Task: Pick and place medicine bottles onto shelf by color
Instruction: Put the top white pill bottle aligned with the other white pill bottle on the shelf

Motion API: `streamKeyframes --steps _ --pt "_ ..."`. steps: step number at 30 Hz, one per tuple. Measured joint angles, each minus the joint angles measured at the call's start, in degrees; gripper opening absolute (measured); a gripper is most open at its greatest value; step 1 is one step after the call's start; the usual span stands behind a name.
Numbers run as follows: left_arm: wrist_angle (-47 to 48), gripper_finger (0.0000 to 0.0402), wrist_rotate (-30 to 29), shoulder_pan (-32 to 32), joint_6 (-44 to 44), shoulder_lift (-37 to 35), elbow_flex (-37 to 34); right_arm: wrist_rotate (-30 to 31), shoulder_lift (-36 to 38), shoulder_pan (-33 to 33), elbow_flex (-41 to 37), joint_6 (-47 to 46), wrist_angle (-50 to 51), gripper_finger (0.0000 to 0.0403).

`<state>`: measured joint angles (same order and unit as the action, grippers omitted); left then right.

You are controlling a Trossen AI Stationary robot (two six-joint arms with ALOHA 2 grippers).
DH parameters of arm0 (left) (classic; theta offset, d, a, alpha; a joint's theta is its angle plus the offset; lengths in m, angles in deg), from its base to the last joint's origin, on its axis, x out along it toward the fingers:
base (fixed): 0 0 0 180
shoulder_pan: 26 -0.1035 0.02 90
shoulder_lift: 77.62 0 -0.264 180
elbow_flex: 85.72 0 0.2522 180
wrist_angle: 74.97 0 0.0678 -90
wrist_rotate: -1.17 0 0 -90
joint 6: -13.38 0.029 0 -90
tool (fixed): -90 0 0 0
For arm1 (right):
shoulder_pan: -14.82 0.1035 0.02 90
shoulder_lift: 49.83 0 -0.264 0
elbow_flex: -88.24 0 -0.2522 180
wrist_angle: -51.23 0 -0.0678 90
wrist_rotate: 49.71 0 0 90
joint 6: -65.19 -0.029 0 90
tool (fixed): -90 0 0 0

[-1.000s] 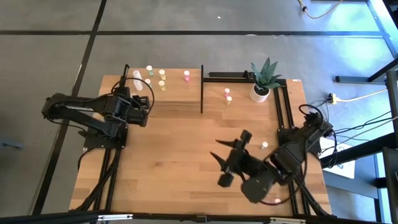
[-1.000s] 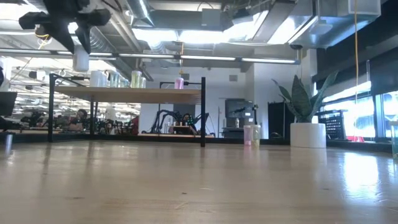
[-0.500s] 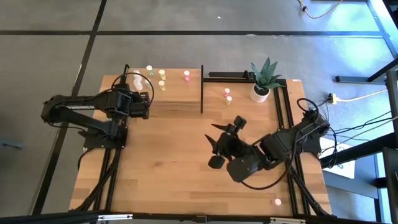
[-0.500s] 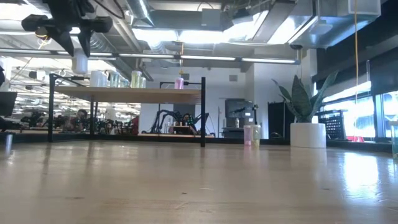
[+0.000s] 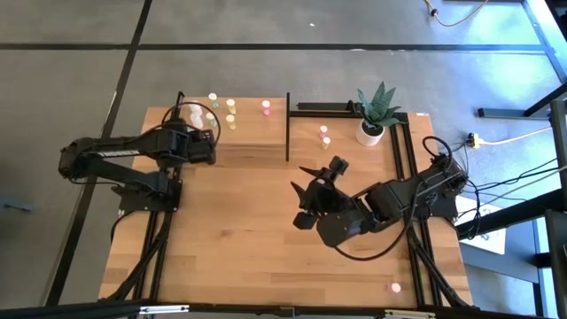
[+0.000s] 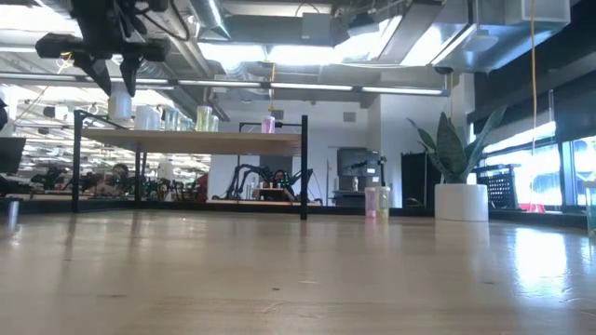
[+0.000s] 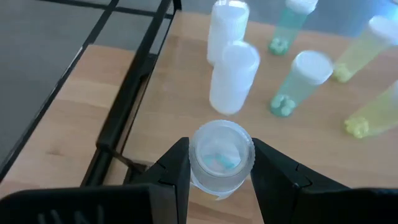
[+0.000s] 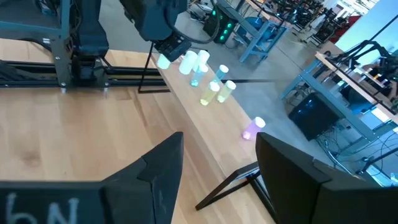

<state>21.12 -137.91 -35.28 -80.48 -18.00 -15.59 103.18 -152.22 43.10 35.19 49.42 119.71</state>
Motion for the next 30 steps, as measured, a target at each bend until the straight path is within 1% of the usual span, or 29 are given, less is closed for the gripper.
streamKeyframes --steps 5,8,14,23,27,30 --pt "-2.4 0.0122 0.1 -0.9 0.0 0.0 -3.1 0.0 0.0 -0.1 0.0 1.4 0.0 0.0202" --pt "-3.4 0.0122 -1.1 -0.9 0.1 0.0 -4.3 0.0 0.0 0.0 0.0 1.8 0.0 0.0202" --pt "-3.8 0.0122 -1.9 -1.1 0.1 0.0 -4.4 0.0 0.0 -0.6 0.0 3.5 0.0 0.0202" --pt "-4.0 0.0122 -2.2 -3.2 1.0 0.0 -4.5 -0.1 0.0 -2.6 0.0 4.2 0.0 0.0202" --pt "-6.2 0.0122 -2.2 -3.8 1.6 0.0 -4.5 -0.1 0.0 -3.1 0.0 4.3 0.0 0.0202" --pt "-8.0 0.0122 -2.4 -3.8 3.9 0.0 -4.5 -0.1 0.0 -3.3 0.0 4.3 0.0 0.0202"
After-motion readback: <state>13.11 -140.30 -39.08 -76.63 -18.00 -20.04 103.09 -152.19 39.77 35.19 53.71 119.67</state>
